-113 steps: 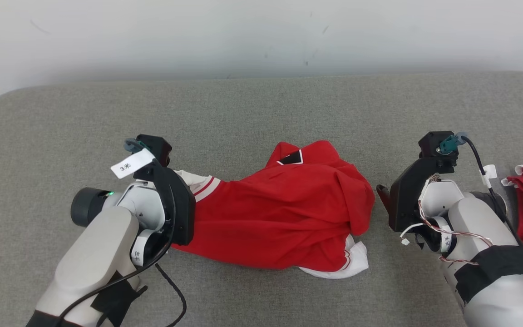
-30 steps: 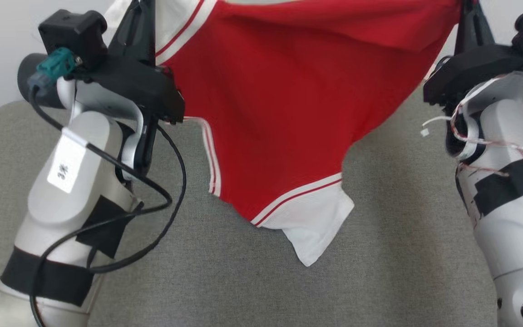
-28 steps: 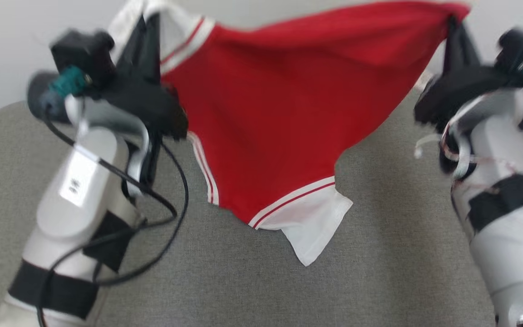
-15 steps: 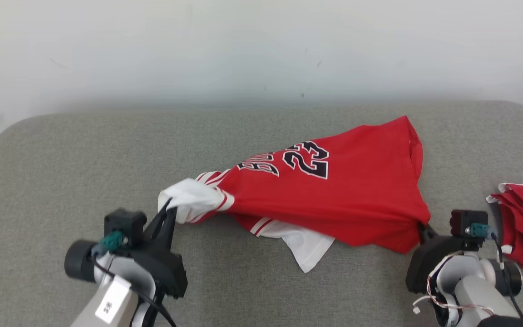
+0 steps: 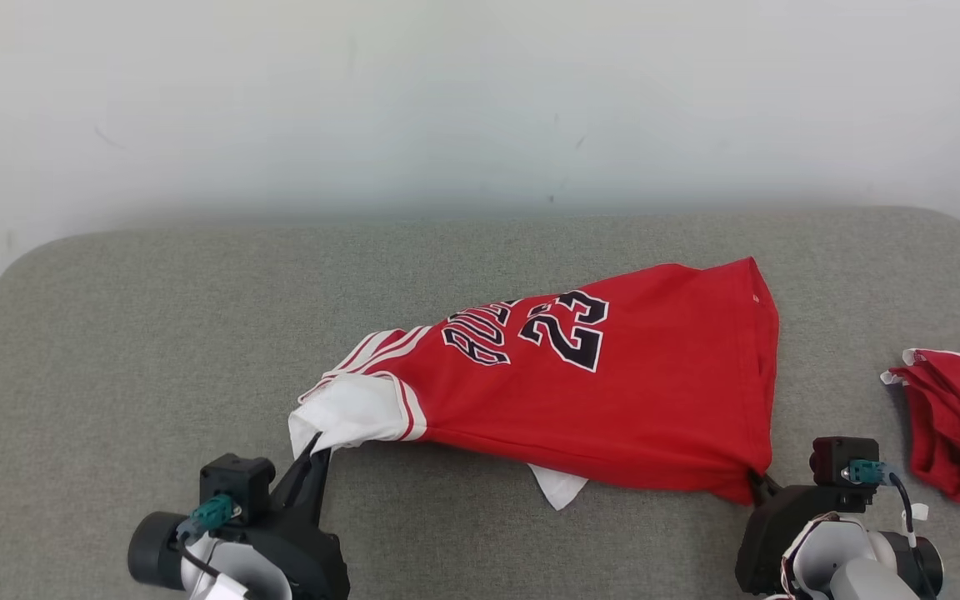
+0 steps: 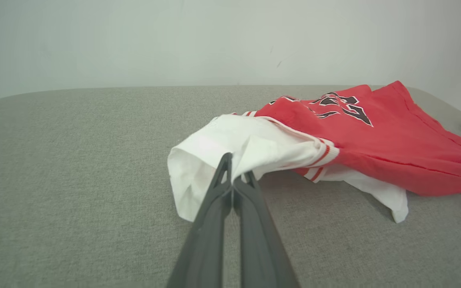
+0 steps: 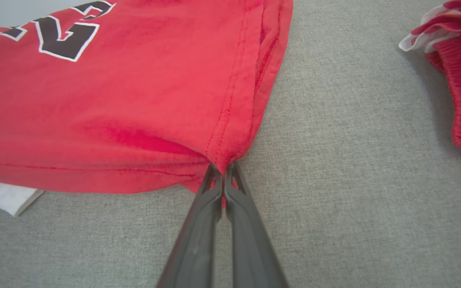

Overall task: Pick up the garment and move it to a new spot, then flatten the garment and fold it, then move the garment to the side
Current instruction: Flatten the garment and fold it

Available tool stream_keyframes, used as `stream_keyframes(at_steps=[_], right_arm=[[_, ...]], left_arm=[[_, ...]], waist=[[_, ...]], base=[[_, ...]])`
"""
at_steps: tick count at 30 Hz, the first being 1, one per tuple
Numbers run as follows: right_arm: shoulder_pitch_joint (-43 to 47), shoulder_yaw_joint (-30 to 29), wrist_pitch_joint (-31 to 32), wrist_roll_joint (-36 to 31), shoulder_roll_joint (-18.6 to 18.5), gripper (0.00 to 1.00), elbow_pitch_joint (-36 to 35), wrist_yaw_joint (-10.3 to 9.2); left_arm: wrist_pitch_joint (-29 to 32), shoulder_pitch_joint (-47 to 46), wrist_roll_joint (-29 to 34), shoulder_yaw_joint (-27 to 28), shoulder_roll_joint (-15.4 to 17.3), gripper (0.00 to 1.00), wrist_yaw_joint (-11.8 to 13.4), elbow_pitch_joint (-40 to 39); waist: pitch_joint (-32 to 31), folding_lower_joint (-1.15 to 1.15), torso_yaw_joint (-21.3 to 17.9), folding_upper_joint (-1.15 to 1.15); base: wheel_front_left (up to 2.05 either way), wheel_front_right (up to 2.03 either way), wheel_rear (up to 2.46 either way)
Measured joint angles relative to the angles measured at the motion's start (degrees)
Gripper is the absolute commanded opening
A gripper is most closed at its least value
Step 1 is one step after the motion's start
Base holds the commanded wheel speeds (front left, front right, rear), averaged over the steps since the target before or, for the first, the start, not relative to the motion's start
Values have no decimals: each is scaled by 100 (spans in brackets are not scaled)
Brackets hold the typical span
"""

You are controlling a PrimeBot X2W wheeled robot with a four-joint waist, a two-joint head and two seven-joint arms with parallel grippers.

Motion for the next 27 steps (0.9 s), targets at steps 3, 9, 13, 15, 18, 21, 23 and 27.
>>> stream_keyframes(at_steps=[3, 9, 13, 15, 18, 21, 23, 27], right_arm=[[60, -4, 105, 5, -1, 100, -147, -8], [293, 40, 304, -12, -119, 100, -371, -53], [555, 45, 400, -83, -297, 100, -605, -60], [675, 16, 393, -112, -365, 100, -769, -104], [776, -30, 266, -167, -427, 100, -1085, -127], [880, -157, 29, -182, -453, 100, -1414, -158], [1000, -231, -159, -192, -464, 100, -1636, -159], [1236, -379, -523, -192, -365, 100, -2019, -210]], left_arm=[[2, 104, 3, 0, 32, 100, 47, -13], [60, 493, -41, 31, 118, 100, 100, -31], [97, 743, -89, 123, 169, 100, 152, -99], [87, 853, -132, 233, 194, 100, 196, -179], [-51, 1046, -192, 466, 253, 100, 245, -355], [-154, 1191, -215, 709, 272, 100, 277, -515], [-213, 1282, -244, 877, 271, 100, 293, -673], [-327, 1497, -245, 1237, 282, 100, 297, -1007]], waist=[[3, 0, 2, 0], [-6, 0, 12, 1], [-64, 0, 31, 1], [-97, 0, 45, 1], [-157, 0, 50, 1], [-215, 0, 44, 0], [-258, 0, 42, 1], [-342, 0, 25, 1]], base=[[0, 0, 0], [0, 0, 0], [0, 0, 0], [0, 0, 0], [0, 0, 0], [0, 0, 0], [0, 0, 0], [0, 0, 0]])
